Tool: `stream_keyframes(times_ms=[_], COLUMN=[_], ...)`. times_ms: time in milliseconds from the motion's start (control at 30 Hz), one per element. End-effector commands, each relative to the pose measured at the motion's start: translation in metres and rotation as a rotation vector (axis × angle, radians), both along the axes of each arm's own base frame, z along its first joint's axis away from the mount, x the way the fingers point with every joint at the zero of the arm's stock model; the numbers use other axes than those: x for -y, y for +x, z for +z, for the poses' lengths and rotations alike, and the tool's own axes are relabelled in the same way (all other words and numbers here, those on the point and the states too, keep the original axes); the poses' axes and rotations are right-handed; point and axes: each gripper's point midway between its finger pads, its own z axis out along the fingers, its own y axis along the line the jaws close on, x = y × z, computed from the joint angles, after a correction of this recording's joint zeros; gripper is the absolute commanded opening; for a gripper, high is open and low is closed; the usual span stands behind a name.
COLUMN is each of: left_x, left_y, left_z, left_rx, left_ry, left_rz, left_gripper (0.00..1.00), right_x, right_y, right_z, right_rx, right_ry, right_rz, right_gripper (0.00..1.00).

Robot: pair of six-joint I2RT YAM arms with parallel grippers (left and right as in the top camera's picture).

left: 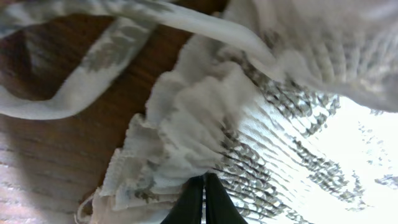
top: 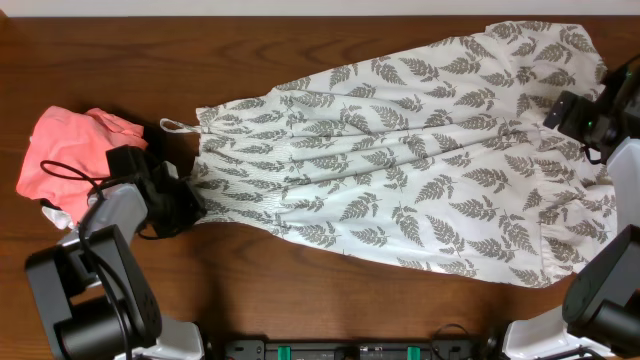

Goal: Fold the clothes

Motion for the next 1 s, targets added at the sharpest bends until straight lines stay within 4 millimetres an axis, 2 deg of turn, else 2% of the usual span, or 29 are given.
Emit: stream_keyframes(times_ms=[0,100,133,167,267,367,400,433,500,600,633,733,800,967], left_x=[-0.005,-0.01,-0.01,-0.01,-0.004,0.021,0.029,0.037,0.056,0.088,0.092,0.111,0.117,0.116], left_y=[0.0,0.008,0.009,0.01,0.011,0.014,0.015,0.015,0.017,0.022,0.023,0.03,0.035,0.043], left_z=[0.018,0.049,0.059,0.07,0.099,0.129,0.138,0.143,0.149,0.144,0.141,0.12,0.099,0.046], left_rx=[0.062,0.161,0.193,0.227,0.323,0.451,0.486,0.51,0.548,0.563,0.56,0.521,0.472,0.349], left_ry=[0.123,0.196,0.206,0.217,0.231,0.196,0.196,0.198,0.197,0.175,0.177,0.197,0.231,0.293], left_rz=[-0.07,-0.069,-0.068,-0.067,-0.074,-0.157,-0.183,-0.21,-0.286,-0.393,-0.409,-0.476,-0.507,-0.53], left_gripper=[0.11,0.17,0.17,0.22,0.24,0.23,0.19,0.14,0.12,0.1,0.1,0.09,0.09,0.06], right_x=[-0.012,-0.021,-0.023,-0.024,-0.028,-0.03,-0.033,-0.035,-0.038,-0.045,-0.045,-0.046,-0.047,-0.053], right_y=[-0.008,-0.022,-0.026,-0.03,-0.038,-0.039,-0.038,-0.037,-0.036,-0.037,-0.038,-0.04,-0.041,-0.041], right_z=[-0.016,-0.025,-0.027,-0.03,-0.034,-0.034,-0.034,-0.034,-0.034,-0.034,-0.035,-0.036,-0.036,-0.037], right_rx=[-0.073,-0.141,-0.157,-0.175,-0.213,-0.214,-0.209,-0.204,-0.203,-0.211,-0.214,-0.223,-0.227,-0.234], right_ry=[0.022,0.054,0.066,0.077,0.094,0.106,0.117,0.126,0.138,0.153,0.154,0.157,0.16,0.168], right_rz=[0.028,0.033,0.025,0.02,0.018,0.024,0.032,0.039,0.047,0.062,0.063,0.063,0.064,0.077], right_gripper=[0.99,0.99,0.99,0.99,0.99,0.99,0.99,0.99,0.99,0.95,0.95,0.95,0.95,0.96])
